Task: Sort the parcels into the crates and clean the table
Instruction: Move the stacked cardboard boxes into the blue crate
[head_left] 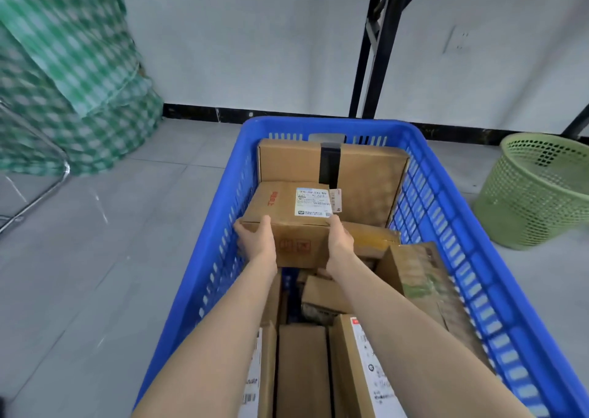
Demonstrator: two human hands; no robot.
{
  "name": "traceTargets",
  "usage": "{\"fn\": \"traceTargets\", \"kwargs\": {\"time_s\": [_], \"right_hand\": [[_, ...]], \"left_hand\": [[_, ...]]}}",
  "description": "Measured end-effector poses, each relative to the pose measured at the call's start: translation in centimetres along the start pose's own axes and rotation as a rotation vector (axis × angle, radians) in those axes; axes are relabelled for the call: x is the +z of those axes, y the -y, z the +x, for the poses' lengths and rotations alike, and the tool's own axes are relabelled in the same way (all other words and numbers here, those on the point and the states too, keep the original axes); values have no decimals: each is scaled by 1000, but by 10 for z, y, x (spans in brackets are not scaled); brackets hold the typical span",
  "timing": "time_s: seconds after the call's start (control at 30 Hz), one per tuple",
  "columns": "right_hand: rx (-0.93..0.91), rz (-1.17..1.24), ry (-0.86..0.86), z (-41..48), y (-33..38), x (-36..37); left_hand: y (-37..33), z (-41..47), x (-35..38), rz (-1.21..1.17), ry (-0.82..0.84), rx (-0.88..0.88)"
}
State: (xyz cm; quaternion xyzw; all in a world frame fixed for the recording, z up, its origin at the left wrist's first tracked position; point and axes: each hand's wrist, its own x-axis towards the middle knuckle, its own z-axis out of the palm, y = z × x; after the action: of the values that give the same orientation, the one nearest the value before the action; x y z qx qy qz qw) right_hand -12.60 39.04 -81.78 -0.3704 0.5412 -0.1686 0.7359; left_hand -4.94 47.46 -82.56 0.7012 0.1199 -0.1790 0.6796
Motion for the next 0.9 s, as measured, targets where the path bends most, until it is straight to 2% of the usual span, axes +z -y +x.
{"fn": "traceTargets", "kwargs": {"time_s": [0.1, 0.23, 0.37, 0.5, 0.63, 0.73, 0.8, 0.9], "right_hand": [[60, -16, 21, 5, 2, -5], [10, -50, 52, 11, -1, -3], [-84, -85, 33, 12, -6, 0], [-159, -101, -19, 20, -7, 5], [-120, -98, -7, 26, -8, 8], [-17, -158, -3, 27, -13, 12], [27, -209, -2, 29, -16, 13], [16, -183, 16, 30, -17, 13]], "left_hand": [[2, 8, -6, 58, 71, -39], [0, 21, -10, 63, 170, -103], [-1, 25, -9, 99, 190, -83], [-7, 33, -7, 239, 217, 10], [-7, 40, -7, 622, 221, 75], [-4, 34, -6, 869, 234, 15], [-1, 29, -7, 1014, 273, -3], [3, 29, -16, 1274, 370, 79]]}}
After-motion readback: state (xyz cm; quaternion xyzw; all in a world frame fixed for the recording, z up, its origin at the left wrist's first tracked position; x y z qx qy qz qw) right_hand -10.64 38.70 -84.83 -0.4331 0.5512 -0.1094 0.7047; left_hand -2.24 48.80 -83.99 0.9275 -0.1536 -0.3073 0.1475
